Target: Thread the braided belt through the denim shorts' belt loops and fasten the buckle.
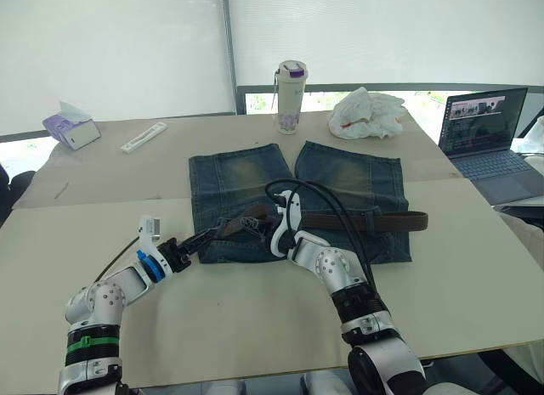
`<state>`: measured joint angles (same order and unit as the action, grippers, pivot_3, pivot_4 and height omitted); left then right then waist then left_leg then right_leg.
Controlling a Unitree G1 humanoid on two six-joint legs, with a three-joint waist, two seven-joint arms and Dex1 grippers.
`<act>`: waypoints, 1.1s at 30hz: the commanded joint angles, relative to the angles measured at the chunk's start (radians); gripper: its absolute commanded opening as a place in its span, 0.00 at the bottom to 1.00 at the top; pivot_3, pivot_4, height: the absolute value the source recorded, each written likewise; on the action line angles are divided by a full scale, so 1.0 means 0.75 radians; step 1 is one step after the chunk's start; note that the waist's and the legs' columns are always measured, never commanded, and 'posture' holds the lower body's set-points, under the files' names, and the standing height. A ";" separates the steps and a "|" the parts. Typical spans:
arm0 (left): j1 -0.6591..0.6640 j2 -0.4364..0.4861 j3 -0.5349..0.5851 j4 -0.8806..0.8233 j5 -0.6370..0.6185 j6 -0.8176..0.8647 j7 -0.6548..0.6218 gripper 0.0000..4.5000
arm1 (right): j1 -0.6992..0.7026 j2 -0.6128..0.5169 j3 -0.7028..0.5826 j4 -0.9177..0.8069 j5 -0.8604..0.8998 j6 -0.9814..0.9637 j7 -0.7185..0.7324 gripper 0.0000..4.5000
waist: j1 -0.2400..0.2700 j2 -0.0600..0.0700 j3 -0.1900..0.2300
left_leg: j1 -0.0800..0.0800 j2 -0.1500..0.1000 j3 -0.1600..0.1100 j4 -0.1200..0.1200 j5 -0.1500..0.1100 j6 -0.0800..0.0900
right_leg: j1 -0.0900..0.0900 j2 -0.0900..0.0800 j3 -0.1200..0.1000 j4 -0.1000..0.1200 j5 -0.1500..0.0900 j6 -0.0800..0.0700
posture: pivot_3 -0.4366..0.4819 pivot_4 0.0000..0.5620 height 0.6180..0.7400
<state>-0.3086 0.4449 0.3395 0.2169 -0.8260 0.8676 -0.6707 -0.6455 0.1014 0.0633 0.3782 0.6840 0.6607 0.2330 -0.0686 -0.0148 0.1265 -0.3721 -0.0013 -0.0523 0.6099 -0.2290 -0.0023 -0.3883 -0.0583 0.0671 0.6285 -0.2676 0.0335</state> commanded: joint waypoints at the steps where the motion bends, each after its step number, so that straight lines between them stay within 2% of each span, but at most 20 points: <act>1: -0.036 0.009 -0.027 0.001 0.000 0.053 -0.008 0.88 | -0.055 0.210 0.024 -0.009 0.015 -0.009 0.040 0.00 | 0.000 0.000 0.000 | 0.000 0.000 0.000 0.000 0.000 0.000 | 0.000 0.000 0.000 0.000 0.000 0.000 | 0.48 0.27 1.00; 7: -0.053 0.010 -0.072 0.010 0.017 0.115 -0.023 0.88 | -0.055 0.208 0.054 -0.006 0.009 0.017 0.075 0.00 | 0.000 0.000 0.000 | 0.000 0.000 0.000 0.000 0.000 0.000 | 0.000 0.000 0.000 0.000 0.000 0.000 | 0.48 0.27 1.00; 12: -0.056 0.010 -0.045 0.036 0.025 0.111 -0.022 0.88 | -0.060 0.208 0.057 0.000 -0.010 0.006 0.081 0.00 | 0.000 0.000 0.000 | 0.000 0.000 0.000 0.000 0.000 0.000 | 0.000 0.000 0.000 0.000 0.000 0.000 | 0.48 0.27 1.00; 19: -0.068 -0.014 -0.034 0.049 0.033 0.152 0.036 0.88 | -0.034 0.203 0.087 -0.062 0.012 0.013 0.194 0.00 | -0.002 0.000 0.000 | 0.001 0.000 0.000 -0.001 0.000 0.000 | 0.000 -0.001 0.000 0.000 0.000 0.000 | 0.48 0.27 1.00; 33: -0.080 -0.024 -0.058 0.099 0.076 0.142 0.025 0.88 | -0.001 0.209 0.044 -0.093 0.112 0.047 0.233 0.00 | 0.004 0.000 0.000 | 0.001 0.000 0.000 -0.001 0.000 0.000 | 0.000 -0.002 0.000 0.001 0.000 0.000 | 0.48 0.27 1.00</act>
<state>-0.3785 0.4324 0.3279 0.2574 -0.7993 0.9667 -0.6598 -0.6444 0.1013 0.0969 0.3434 0.7216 0.6836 0.3772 -0.0654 -0.0145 0.1265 -0.3713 -0.0017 -0.0523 0.6093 -0.2291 -0.0025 -0.3884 -0.0595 0.0672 0.6290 -0.2676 0.0335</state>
